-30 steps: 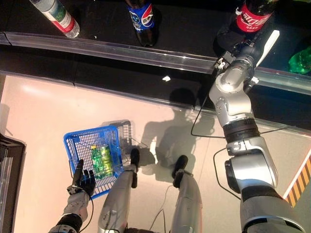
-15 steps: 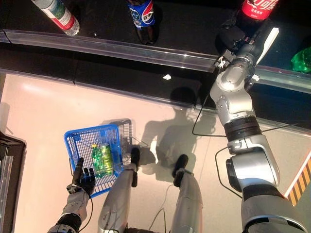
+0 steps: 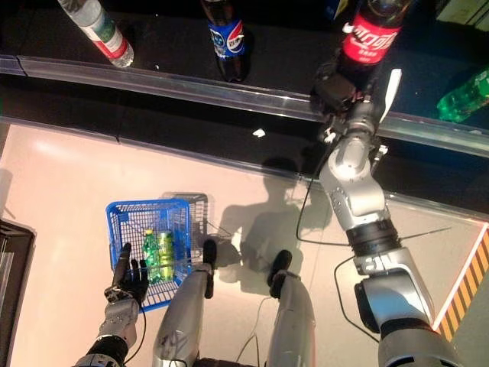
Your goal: Pick up the drink and place into the basket.
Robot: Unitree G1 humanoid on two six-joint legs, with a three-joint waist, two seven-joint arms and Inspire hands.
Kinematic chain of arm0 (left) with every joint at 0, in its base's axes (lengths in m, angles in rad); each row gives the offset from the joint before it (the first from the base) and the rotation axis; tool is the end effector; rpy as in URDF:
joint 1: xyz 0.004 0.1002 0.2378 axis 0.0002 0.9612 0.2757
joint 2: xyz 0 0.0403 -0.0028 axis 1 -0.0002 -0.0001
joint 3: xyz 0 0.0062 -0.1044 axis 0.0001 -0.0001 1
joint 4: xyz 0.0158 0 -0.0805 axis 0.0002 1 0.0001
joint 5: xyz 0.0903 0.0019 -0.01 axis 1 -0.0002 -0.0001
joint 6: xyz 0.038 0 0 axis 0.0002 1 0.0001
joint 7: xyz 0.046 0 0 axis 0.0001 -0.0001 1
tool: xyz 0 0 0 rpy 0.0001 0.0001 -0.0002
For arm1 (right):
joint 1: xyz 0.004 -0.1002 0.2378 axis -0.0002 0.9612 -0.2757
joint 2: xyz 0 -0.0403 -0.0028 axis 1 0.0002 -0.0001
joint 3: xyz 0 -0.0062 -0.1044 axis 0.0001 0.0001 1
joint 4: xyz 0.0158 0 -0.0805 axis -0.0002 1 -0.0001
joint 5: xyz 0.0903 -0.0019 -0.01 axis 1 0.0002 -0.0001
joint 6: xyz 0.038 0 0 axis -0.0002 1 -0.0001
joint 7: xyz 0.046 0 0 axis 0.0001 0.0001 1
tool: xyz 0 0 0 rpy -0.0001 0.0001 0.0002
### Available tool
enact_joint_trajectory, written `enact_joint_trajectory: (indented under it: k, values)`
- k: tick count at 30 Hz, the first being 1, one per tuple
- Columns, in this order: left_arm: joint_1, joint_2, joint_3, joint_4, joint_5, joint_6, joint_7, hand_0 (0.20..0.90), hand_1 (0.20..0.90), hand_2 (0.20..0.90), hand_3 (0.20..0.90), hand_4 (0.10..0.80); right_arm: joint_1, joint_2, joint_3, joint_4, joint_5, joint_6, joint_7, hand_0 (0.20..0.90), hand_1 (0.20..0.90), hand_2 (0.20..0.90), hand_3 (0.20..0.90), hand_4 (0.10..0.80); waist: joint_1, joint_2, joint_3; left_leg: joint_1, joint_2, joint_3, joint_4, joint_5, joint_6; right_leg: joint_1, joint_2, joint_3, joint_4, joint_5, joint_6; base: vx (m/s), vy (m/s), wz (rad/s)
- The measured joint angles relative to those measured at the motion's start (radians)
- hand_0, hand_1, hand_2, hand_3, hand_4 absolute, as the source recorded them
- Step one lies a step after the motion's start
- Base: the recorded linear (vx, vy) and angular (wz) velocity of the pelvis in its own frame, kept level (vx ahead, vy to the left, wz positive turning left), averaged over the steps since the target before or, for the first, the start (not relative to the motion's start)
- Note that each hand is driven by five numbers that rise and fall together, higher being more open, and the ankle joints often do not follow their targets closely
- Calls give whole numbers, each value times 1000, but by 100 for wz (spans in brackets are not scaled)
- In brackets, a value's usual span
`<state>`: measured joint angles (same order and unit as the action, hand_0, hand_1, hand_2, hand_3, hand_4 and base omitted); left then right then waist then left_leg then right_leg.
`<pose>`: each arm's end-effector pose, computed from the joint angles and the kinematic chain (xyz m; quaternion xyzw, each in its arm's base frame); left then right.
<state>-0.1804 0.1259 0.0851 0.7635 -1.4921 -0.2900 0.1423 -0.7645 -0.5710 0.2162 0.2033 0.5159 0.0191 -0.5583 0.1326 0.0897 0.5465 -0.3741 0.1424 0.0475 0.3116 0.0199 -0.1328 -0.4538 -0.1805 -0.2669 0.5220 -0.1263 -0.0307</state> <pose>0.1927 0.2038 -0.0411 -0.5693 0.1138 0.3651 0.7278 0.3030 -0.1851 0.2089 -0.0030 -0.2271 -0.1467 0.9628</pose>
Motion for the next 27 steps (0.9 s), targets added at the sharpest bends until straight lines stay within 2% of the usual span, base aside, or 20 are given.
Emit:
enact_joint_trajectory:
  k: [4,10,13,16,21,27]
  values:
    - [63,2,-67,-121,179,-1,4,300,300,300,200,100,86,62,1,-95,-17,1,105,300,300,300,200,100,1,-20,-1,51,-7,-1,-18,-4,6,50,-7,-2,-8,-6,11,-6,58,5]
    - [151,12,-136,-274,301,1,2,300,300,300,200,100,128,92,37,-154,-23,3,206,300,300,300,200,100,19,-20,-1,72,-11,-2,-33,-3,12,83,-10,-15,-34,0,20,-2,47,5]
    - [178,37,-174,-340,369,33,-4,300,300,300,200,100,157,110,76,-162,-23,13,236,300,300,300,200,100,31,-23,-1,97,-9,-5,-48,-1,8,117,-10,-29,-52,-1,25,-1,49,10]
    - [185,50,-190,-403,390,58,-15,300,300,300,200,100,160,122,136,-162,-23,53,270,300,300,300,200,100,45,-23,-1,111,-12,-5,-58,-3,10,141,-11,-37,-70,0,33,-12,42,9]
    - [186,82,-218,-541,409,88,-19,300,300,300,200,100,169,150,236,-162,-22,105,274,300,300,300,200,100,82,-28,-1,117,-15,-31,-70,-3,10,174,-17,-81,-78,-10,41,-20,-6,23]
    - [188,147,-258,-640,406,111,-52,300,300,300,200,100,181,213,332,-135,-5,116,258,300,300,300,200,100,133,-33,-1,116,-27,-66,-71,-3,11,206,-30,-123,-75,-34,49,-26,-47,27]
